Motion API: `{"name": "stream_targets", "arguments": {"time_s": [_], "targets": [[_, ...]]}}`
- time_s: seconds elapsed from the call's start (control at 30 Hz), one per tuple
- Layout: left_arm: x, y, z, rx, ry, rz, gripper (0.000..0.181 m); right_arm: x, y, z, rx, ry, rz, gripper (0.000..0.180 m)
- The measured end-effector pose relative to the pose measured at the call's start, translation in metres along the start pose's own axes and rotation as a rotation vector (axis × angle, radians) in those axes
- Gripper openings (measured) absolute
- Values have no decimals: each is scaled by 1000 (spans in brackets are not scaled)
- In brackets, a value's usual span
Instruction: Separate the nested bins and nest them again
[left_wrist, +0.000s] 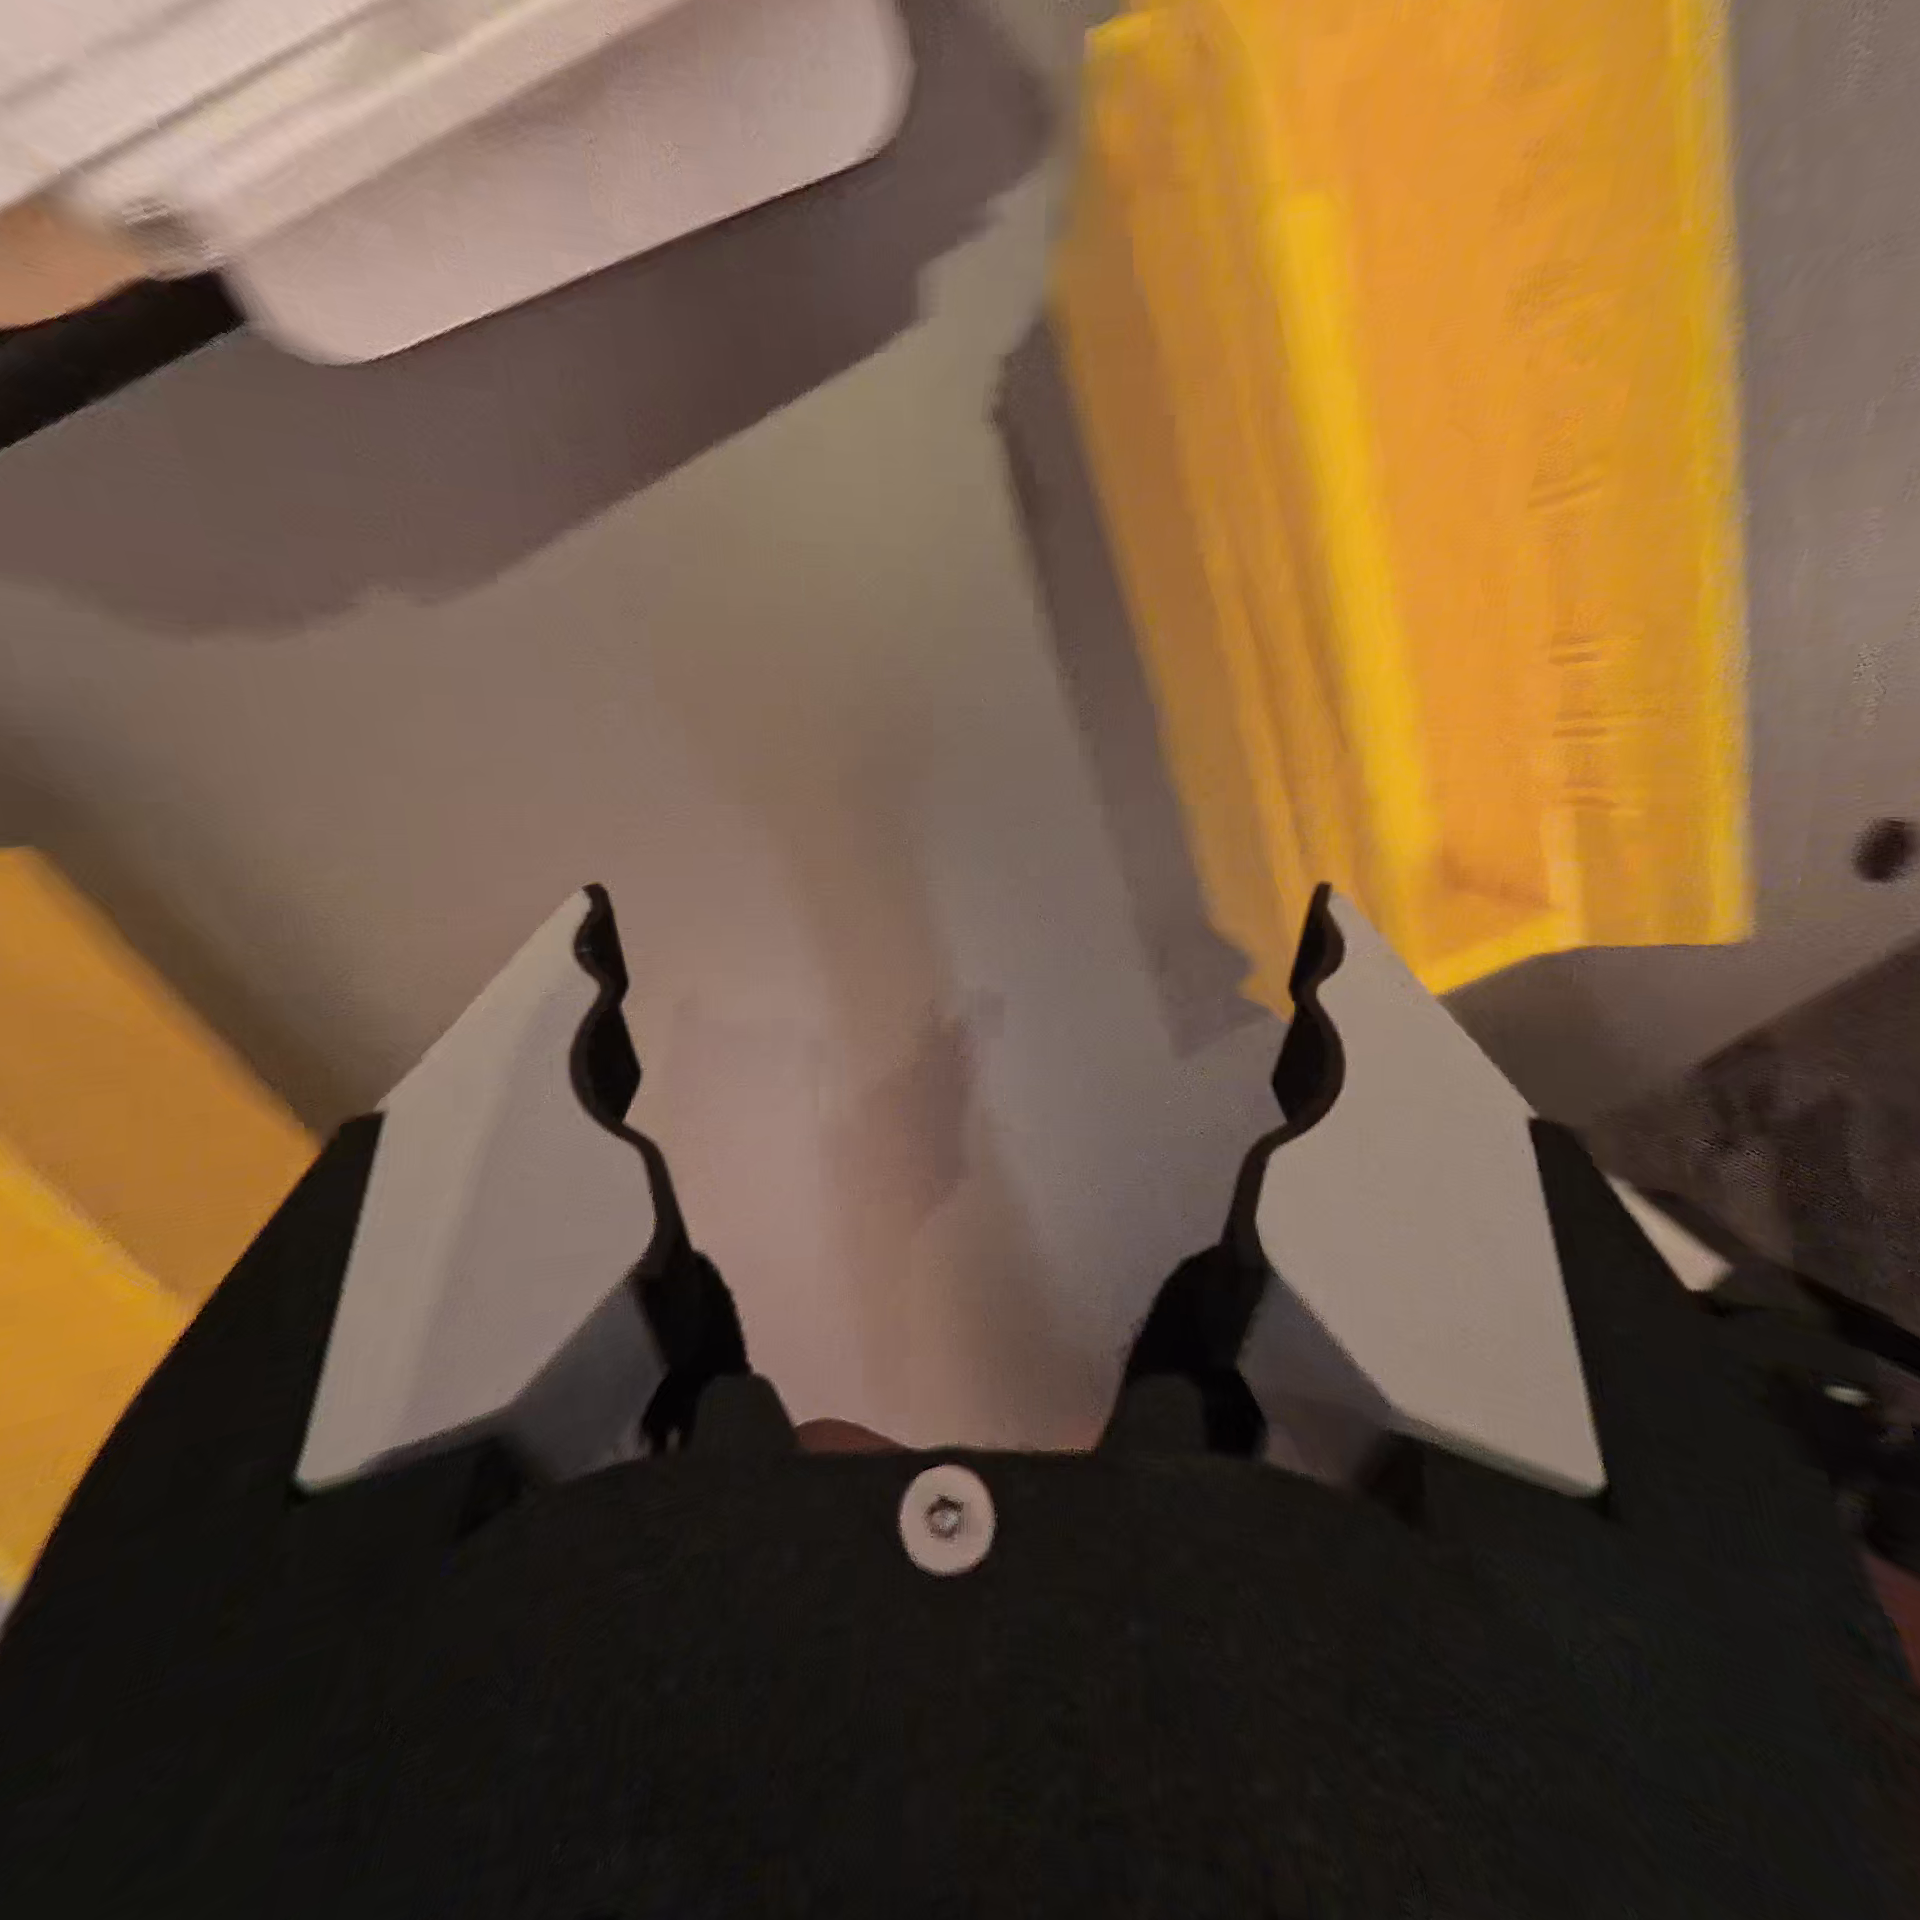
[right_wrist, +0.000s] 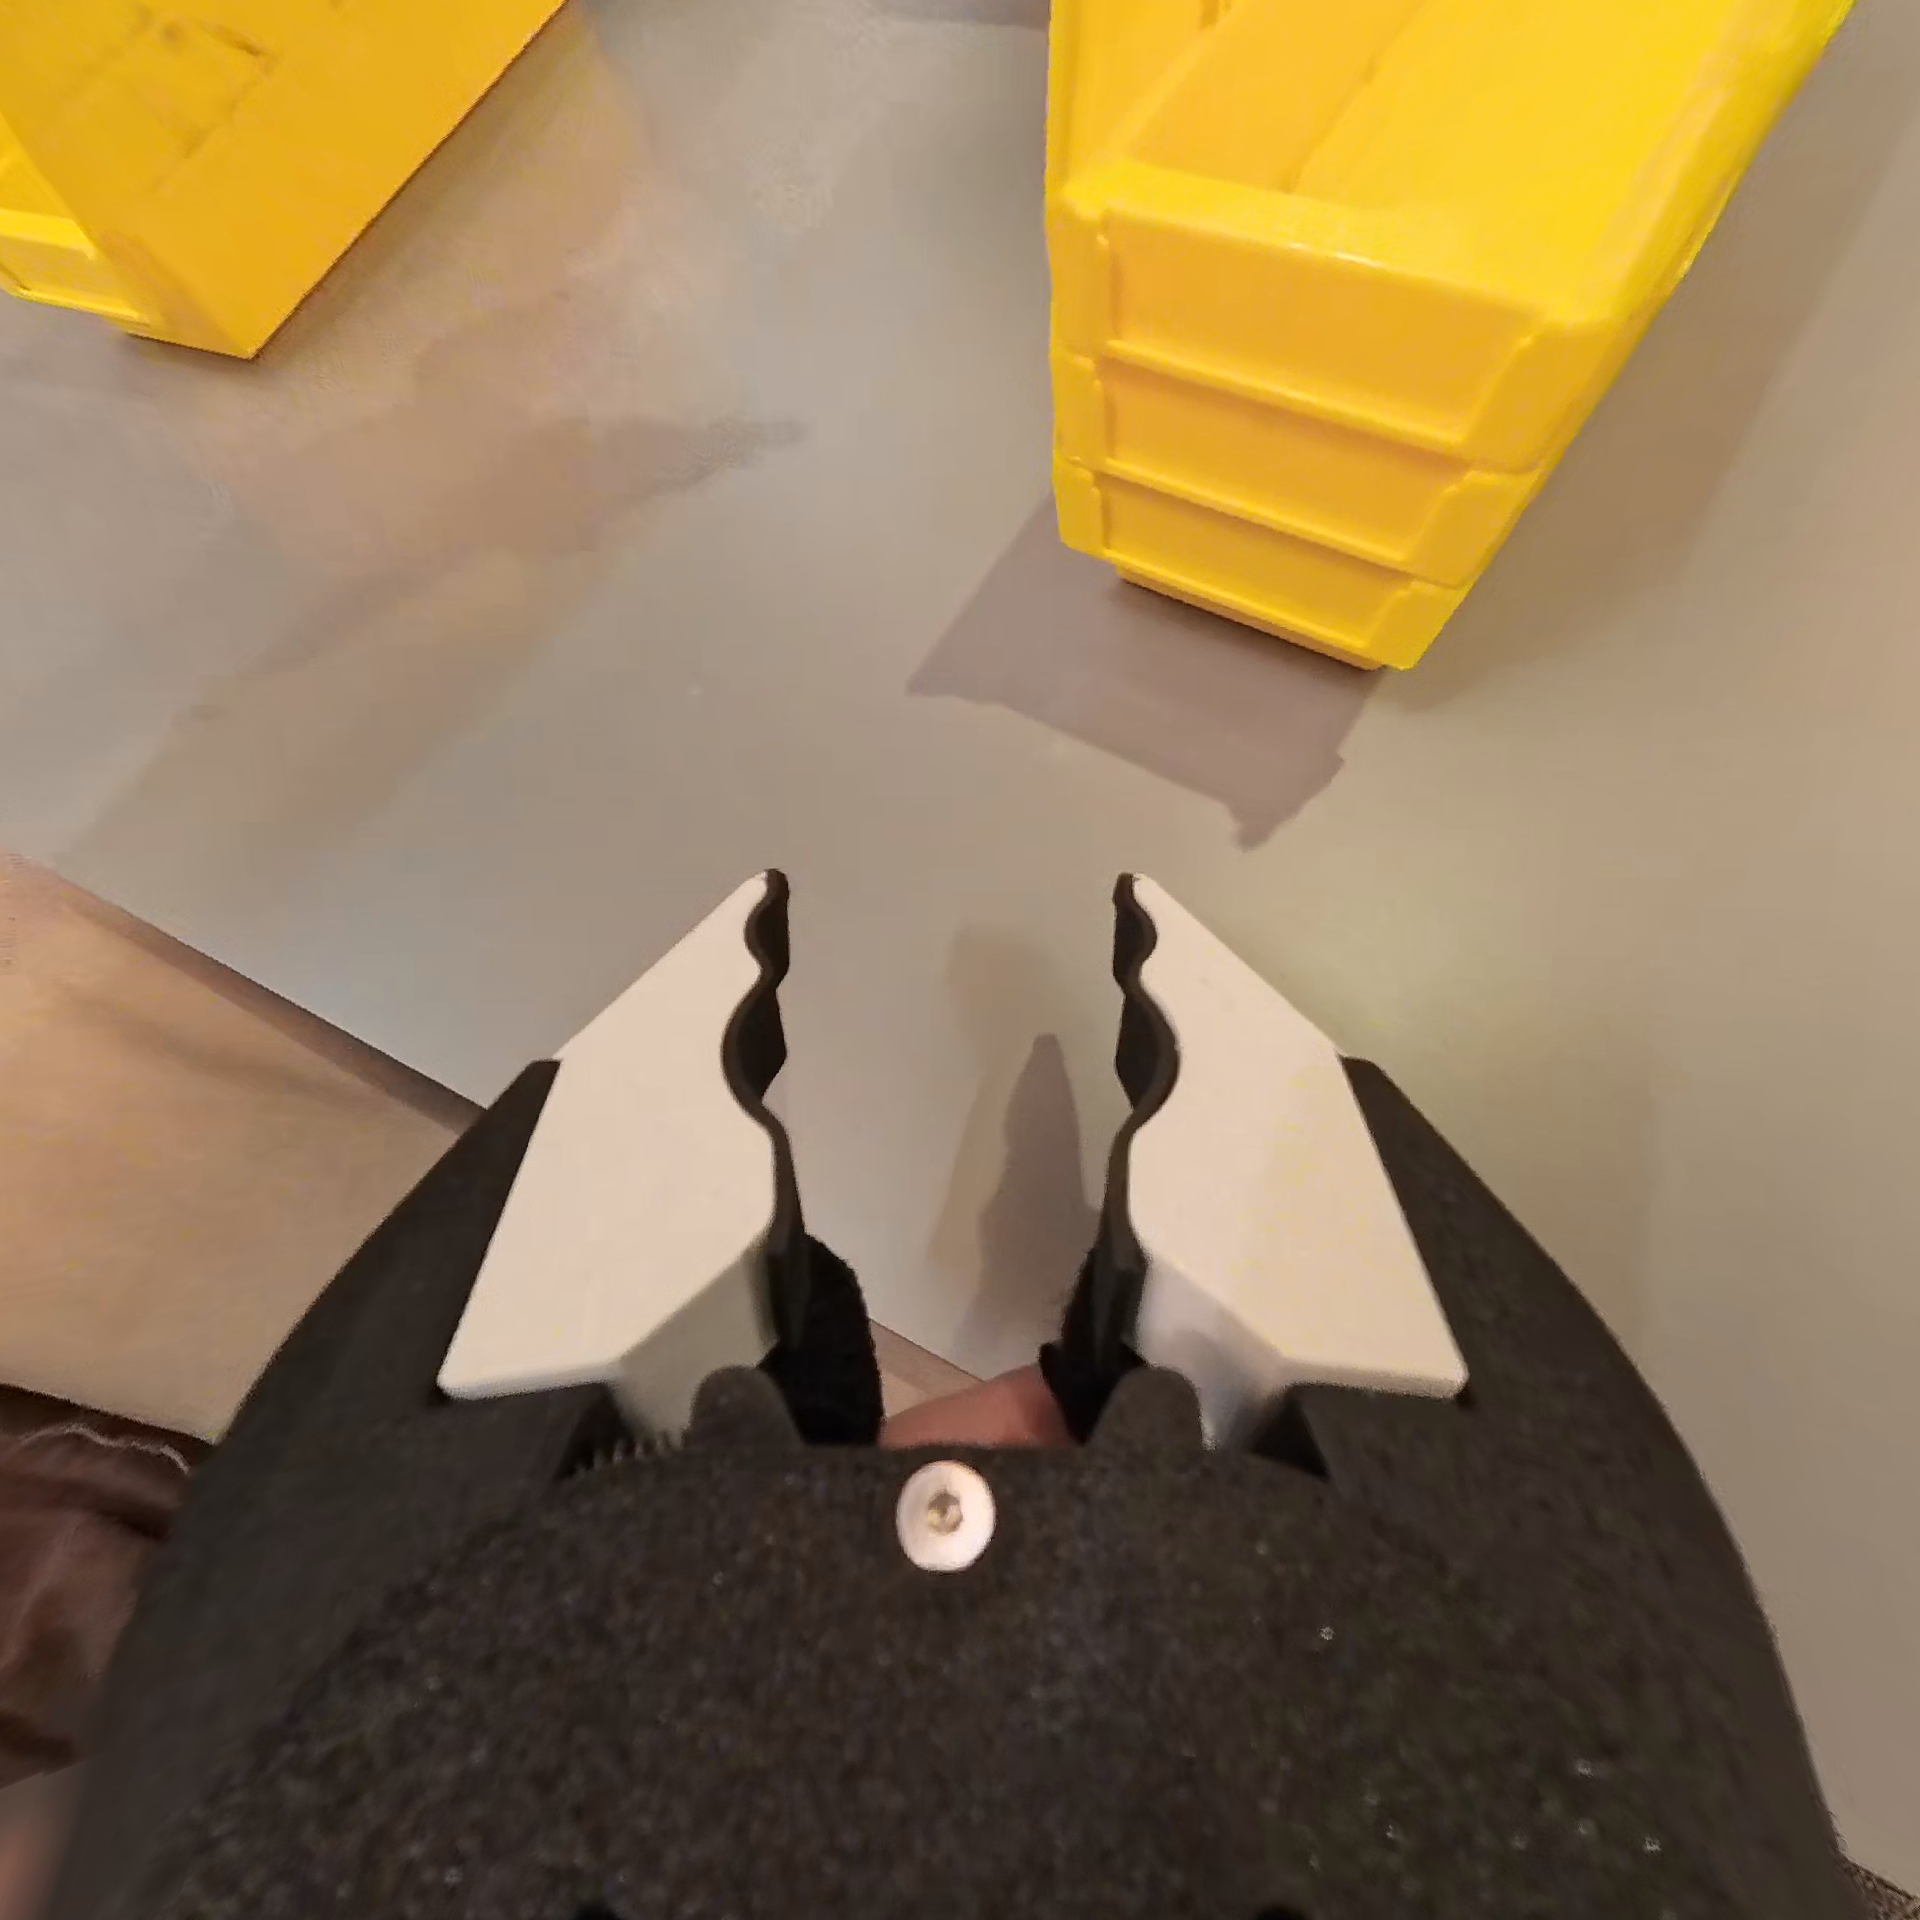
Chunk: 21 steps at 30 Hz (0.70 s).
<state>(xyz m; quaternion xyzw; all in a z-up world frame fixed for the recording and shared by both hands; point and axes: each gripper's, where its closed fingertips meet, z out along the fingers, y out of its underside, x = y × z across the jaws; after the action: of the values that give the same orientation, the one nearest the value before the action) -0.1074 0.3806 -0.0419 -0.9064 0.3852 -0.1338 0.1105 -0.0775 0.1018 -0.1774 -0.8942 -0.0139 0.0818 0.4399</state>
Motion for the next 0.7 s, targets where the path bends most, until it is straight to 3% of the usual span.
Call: {"name": "stream_targets", "arguments": {"time_s": [0.17, 0.3, 0.5, 0.57, 0.7], "targets": [[117, -20, 40, -57, 123, 13, 144, -2, 0, -1, -2, -1, -18, 63], [156, -20, 81, -136, 43, -29, 152, 1, -2, -6, 11, 4, -22, 62], [148, -33, 98, -119, -147, -128, 129, 4, -3, -11, 22, -1, -12, 62], [140, -31, 96, -141, -202, -104, 113, 4, -4, -12, 26, -3, -10, 62], [139, -32, 93, -143, -195, -91, 102, 2, -7, -11, 30, -15, -4, 63]]}}
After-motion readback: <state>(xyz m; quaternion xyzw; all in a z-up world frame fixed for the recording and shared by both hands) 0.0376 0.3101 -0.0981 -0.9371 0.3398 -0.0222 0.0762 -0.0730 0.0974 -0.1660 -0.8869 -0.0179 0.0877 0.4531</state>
